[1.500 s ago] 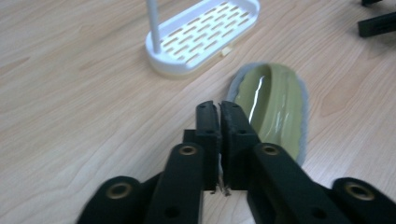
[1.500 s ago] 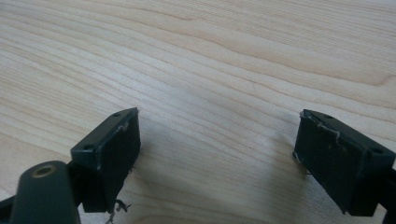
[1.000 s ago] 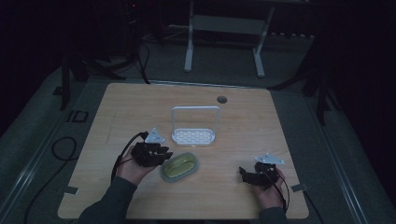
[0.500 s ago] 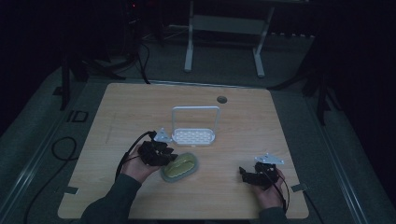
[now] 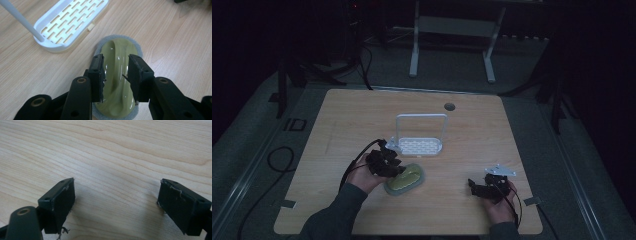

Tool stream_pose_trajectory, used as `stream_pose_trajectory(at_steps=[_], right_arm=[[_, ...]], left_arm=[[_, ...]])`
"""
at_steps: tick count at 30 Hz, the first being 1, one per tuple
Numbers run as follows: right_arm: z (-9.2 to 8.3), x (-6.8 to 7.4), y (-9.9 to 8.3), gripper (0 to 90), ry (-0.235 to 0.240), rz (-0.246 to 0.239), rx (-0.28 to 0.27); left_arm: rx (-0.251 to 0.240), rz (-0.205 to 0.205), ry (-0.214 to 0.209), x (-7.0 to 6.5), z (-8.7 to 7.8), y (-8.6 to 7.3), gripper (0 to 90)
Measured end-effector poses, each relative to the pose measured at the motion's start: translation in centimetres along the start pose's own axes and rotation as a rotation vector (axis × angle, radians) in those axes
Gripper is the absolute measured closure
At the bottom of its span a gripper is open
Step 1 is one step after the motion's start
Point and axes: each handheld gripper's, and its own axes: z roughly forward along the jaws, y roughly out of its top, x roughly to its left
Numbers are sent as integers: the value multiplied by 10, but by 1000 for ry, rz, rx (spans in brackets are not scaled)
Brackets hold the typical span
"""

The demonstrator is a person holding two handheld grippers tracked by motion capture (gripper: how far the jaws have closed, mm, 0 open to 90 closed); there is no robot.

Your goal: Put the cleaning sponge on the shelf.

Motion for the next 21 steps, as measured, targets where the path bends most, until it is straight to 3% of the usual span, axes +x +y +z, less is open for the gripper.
stream_pose_trajectory(at_steps=[13, 21], right_arm=[[0, 0, 0, 139, -2, -3, -2], [0, 0, 0, 139, -2, -3, -1]], left_arm=[[65, 13, -9, 3, 3, 8, 649], [93, -2, -19, 4, 7, 13, 636]])
